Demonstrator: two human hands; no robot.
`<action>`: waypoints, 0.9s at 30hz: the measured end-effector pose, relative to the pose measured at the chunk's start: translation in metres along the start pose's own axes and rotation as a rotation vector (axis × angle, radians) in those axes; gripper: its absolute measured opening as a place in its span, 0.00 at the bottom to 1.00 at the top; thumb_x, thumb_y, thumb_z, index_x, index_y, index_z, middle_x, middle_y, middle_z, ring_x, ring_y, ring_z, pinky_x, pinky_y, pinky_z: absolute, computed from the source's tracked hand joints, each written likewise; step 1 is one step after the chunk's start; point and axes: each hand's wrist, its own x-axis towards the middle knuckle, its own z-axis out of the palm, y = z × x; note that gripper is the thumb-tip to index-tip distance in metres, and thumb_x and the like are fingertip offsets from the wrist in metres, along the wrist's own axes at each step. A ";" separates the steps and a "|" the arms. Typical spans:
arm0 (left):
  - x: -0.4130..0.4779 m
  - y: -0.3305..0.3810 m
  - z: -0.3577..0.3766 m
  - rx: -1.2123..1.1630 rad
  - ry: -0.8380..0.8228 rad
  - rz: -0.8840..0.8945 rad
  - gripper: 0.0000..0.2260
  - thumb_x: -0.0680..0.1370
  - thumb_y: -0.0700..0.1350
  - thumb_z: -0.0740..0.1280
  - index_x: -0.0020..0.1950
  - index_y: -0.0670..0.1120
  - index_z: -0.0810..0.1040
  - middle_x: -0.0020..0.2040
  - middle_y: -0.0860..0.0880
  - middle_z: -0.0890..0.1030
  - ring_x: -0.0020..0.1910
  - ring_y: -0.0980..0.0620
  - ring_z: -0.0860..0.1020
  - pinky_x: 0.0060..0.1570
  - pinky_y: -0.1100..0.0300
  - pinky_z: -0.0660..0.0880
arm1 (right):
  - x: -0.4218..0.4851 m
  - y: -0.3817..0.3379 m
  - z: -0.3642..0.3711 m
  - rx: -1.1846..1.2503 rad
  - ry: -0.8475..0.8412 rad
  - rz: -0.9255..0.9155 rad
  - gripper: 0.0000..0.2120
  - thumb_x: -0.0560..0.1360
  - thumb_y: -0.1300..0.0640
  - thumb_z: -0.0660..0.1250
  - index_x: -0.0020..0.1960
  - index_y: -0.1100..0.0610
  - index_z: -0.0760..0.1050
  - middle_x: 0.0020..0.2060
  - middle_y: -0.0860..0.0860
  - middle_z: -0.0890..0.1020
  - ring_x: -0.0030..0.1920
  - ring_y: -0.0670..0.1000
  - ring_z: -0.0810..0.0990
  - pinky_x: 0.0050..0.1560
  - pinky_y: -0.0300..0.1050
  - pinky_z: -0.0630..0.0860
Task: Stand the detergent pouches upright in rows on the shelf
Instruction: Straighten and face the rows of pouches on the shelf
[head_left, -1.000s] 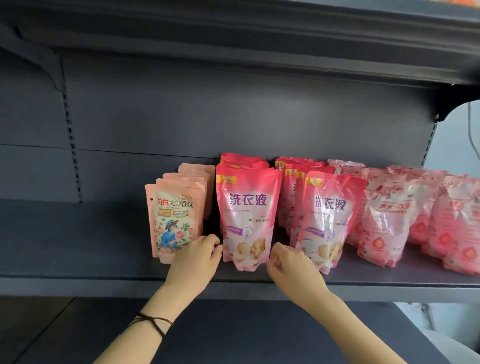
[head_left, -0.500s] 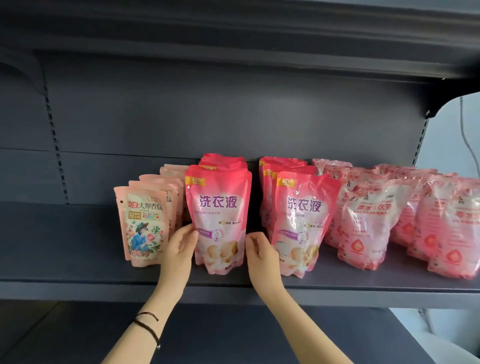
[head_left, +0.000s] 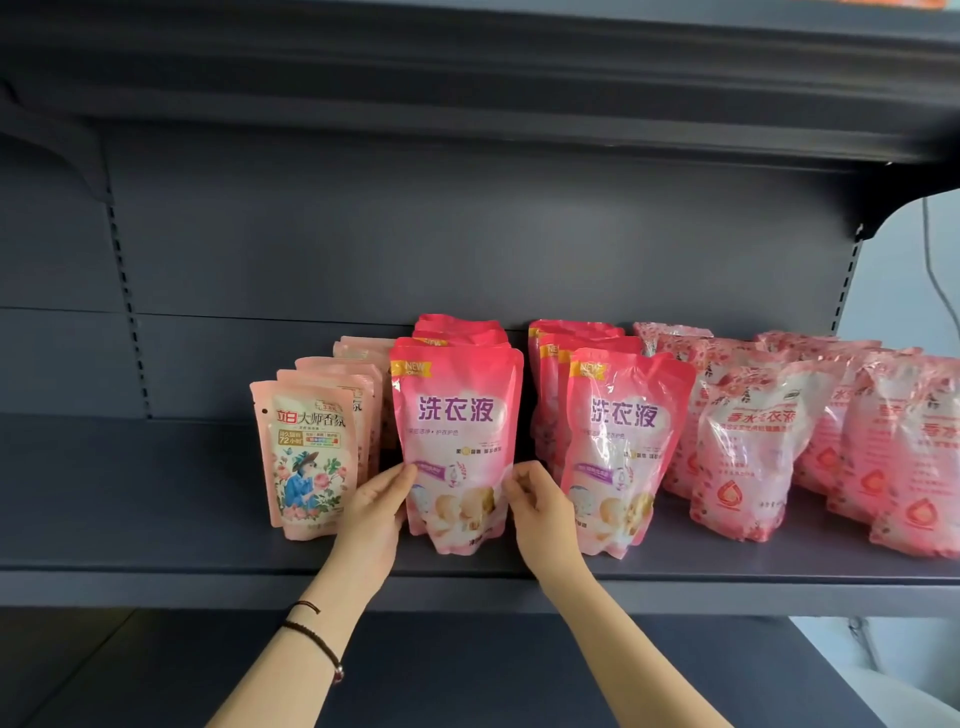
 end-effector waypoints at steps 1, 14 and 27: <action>0.001 0.000 0.000 -0.013 0.007 -0.004 0.18 0.70 0.47 0.69 0.58 0.42 0.80 0.55 0.45 0.83 0.58 0.48 0.80 0.61 0.50 0.73 | 0.000 0.000 0.000 -0.024 0.004 -0.002 0.12 0.79 0.63 0.59 0.40 0.50 0.70 0.34 0.45 0.78 0.34 0.39 0.74 0.36 0.31 0.71; -0.013 0.036 -0.013 1.403 -0.104 0.398 0.11 0.81 0.52 0.59 0.56 0.48 0.76 0.38 0.52 0.80 0.36 0.55 0.79 0.37 0.56 0.78 | 0.004 -0.029 -0.027 -0.814 -0.257 -0.153 0.12 0.80 0.51 0.56 0.46 0.59 0.71 0.35 0.54 0.79 0.32 0.55 0.74 0.29 0.44 0.66; -0.048 0.031 0.066 2.153 -0.325 0.751 0.17 0.78 0.61 0.54 0.47 0.49 0.72 0.36 0.52 0.76 0.33 0.49 0.73 0.31 0.59 0.64 | 0.001 -0.028 -0.114 -1.068 -0.486 -0.193 0.13 0.78 0.45 0.56 0.49 0.51 0.75 0.46 0.51 0.80 0.42 0.56 0.77 0.40 0.45 0.70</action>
